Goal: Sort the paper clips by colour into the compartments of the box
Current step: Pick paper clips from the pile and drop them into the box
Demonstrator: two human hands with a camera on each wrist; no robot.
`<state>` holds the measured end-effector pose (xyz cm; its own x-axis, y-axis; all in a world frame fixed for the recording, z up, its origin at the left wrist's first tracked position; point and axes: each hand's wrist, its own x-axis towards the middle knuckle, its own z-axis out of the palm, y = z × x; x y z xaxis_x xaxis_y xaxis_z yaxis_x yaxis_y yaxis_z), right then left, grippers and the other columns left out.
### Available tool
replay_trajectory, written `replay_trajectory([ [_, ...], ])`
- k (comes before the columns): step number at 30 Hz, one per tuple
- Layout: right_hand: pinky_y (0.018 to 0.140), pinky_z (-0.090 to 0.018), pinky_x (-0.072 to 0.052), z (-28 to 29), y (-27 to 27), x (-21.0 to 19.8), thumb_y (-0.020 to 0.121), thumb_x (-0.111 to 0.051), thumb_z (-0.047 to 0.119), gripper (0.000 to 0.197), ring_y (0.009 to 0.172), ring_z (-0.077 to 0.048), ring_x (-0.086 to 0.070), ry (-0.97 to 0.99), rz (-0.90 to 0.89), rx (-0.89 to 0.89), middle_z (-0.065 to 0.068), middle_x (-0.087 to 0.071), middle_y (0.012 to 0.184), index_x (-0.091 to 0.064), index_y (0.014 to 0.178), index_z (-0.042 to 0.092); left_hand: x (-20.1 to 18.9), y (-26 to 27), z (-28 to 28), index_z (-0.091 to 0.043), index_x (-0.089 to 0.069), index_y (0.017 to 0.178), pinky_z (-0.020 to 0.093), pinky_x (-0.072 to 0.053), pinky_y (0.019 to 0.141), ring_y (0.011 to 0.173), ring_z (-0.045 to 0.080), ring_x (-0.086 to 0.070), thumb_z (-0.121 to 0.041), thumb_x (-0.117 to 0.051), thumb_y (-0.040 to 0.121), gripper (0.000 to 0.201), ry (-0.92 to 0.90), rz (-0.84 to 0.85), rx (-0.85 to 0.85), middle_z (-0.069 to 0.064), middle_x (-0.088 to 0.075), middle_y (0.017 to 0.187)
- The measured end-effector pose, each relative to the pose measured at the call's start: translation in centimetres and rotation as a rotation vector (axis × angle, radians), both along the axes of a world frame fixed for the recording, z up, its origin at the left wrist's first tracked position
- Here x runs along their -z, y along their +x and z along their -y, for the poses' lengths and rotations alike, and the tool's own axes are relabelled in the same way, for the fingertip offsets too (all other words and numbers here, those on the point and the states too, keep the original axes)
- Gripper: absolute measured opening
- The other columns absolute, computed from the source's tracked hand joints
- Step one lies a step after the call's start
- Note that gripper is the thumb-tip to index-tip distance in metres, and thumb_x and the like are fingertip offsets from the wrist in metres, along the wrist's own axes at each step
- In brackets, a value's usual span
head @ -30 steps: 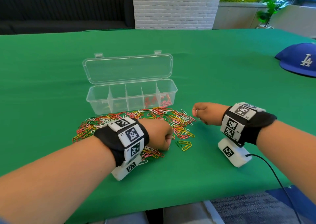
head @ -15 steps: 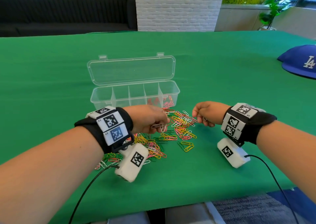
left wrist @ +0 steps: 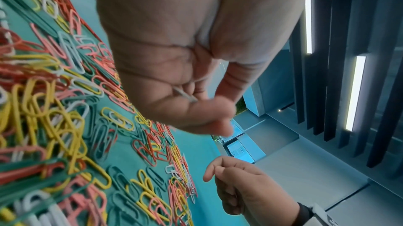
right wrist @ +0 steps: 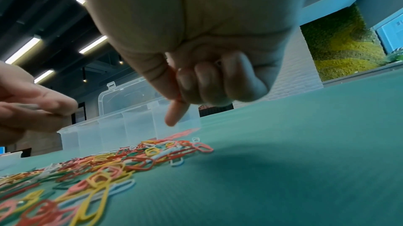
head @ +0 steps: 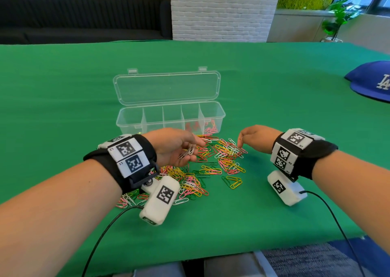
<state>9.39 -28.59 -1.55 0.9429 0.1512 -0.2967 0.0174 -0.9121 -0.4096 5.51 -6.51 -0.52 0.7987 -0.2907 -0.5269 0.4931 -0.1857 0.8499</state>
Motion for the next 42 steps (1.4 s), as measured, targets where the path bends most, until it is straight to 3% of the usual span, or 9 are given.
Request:
replay_trajectory([
  [3, 0.053, -0.015, -0.031, -0.2, 0.7, 0.0, 0.092, -0.046, 0.016, 0.019, 0.068, -0.012, -0.047, -0.134, 0.075, -0.023, 0.008, -0.048, 0.069, -0.064, 0.097, 0.013, 0.0, 0.0, -0.3, -0.015, -0.048, 0.068, 0.013, -0.03, 0.037, 0.038, 0.005, -0.042, -0.022, -0.047, 0.095, 0.028, 0.081, 0.018, 0.005, -0.003, -0.042, 0.057],
  [6, 0.05, -0.015, -0.029, -0.4, 1.4, 0.1, 0.092, -0.047, 0.016, 0.021, 0.068, -0.015, -0.047, -0.217, 0.109, -0.018, 0.002, -0.05, 0.073, -0.063, 0.103, 0.009, 0.0, 0.2, -0.4, -0.016, -0.043, 0.065, 0.017, -0.026, 0.042, 0.042, 0.007, -0.036, -0.027, -0.05, 0.095, 0.032, 0.287, 0.139, 0.078, -0.003, -0.04, 0.058],
  [10, 0.049, -0.017, -0.03, -1.0, 2.2, 0.2, 0.092, -0.051, 0.019, 0.017, 0.077, -0.017, -0.049, -0.278, 0.121, -0.026, -0.003, -0.054, 0.087, -0.063, 0.101, 0.01, -0.1, 0.4, -0.5, -0.02, -0.049, 0.072, 0.021, -0.034, 0.054, 0.054, 0.011, -0.038, -0.04, -0.054, 0.091, 0.028, 0.799, 0.43, 0.359, -0.004, -0.044, 0.065],
  [15, 0.055, -0.021, -0.037, -1.9, 3.2, 0.8, 0.091, -0.056, 0.028, 0.015, 0.081, -0.017, -0.051, -0.321, 0.073, -0.048, -0.004, -0.057, 0.09, -0.057, 0.091, 0.013, -0.2, 1.2, 1.1, -0.016, -0.062, 0.09, 0.019, -0.033, 0.052, 0.061, 0.008, -0.043, -0.029, -0.056, 0.09, 0.014, 1.005, 0.632, 0.489, -0.005, -0.051, 0.073],
  [21, 0.068, -0.024, -0.041, -2.3, 3.6, 1.4, 0.088, -0.053, 0.015, 0.021, 0.081, -0.019, -0.052, -0.333, 0.076, -0.051, -0.008, -0.065, 0.098, -0.065, 0.103, 0.008, 0.4, 3.2, 4.3, -0.017, -0.068, 0.096, 0.021, -0.042, 0.062, 0.075, 0.014, -0.051, -0.023, -0.057, 0.087, 0.015, 1.063, 0.678, 0.578, -0.001, -0.065, 0.092],
  [28, 0.066, -0.025, -0.041, -2.4, 3.9, 1.7, 0.087, -0.051, 0.014, 0.007, 0.076, -0.022, -0.05, -0.399, 0.061, -0.054, -0.002, -0.047, 0.066, -0.056, 0.085, 0.011, 1.5, 4.4, 6.3, -0.018, -0.068, 0.086, 0.023, -0.045, 0.059, 0.073, 0.015, -0.058, -0.028, -0.07, 0.081, 0.011, 1.041, 0.622, 0.604, -0.002, -0.063, 0.079],
  [38, 0.071, -0.024, -0.04, -1.9, 3.8, 1.4, 0.087, -0.057, 0.013, 0.023, 0.084, -0.019, -0.051, -0.315, 0.054, -0.054, -0.01, -0.063, 0.103, -0.062, 0.109, 0.007, 1.8, 4.9, 6.7, -0.012, -0.068, 0.105, 0.027, -0.046, 0.072, 0.083, 0.019, -0.056, -0.025, -0.069, 0.084, 0.025, 1.087, 0.605, 0.614, 0.004, -0.065, 0.097],
  [40, 0.073, -0.025, -0.043, -2.0, 3.9, 1.5, 0.088, -0.054, 0.013, 0.017, 0.085, -0.02, -0.052, -0.327, 0.054, -0.06, -0.011, -0.065, 0.108, -0.063, 0.102, 0.008, 1.8, 4.8, 6.9, -0.01, -0.068, 0.106, 0.027, -0.046, 0.07, 0.081, 0.019, -0.055, -0.021, -0.066, 0.085, 0.023, 1.083, 0.603, 0.626, 0.004, -0.064, 0.096],
  [42, 0.071, -0.026, -0.043, -2.0, 4.1, 1.6, 0.087, -0.053, 0.013, 0.008, 0.083, -0.021, -0.052, -0.351, 0.056, -0.064, -0.011, -0.064, 0.099, -0.059, 0.091, 0.011, 1.8, 4.8, 7.0, -0.01, -0.068, 0.104, 0.028, -0.046, 0.068, 0.078, 0.019, -0.054, -0.015, -0.06, 0.087, 0.02, 1.068, 0.599, 0.629, 0.004, -0.064, 0.094],
])
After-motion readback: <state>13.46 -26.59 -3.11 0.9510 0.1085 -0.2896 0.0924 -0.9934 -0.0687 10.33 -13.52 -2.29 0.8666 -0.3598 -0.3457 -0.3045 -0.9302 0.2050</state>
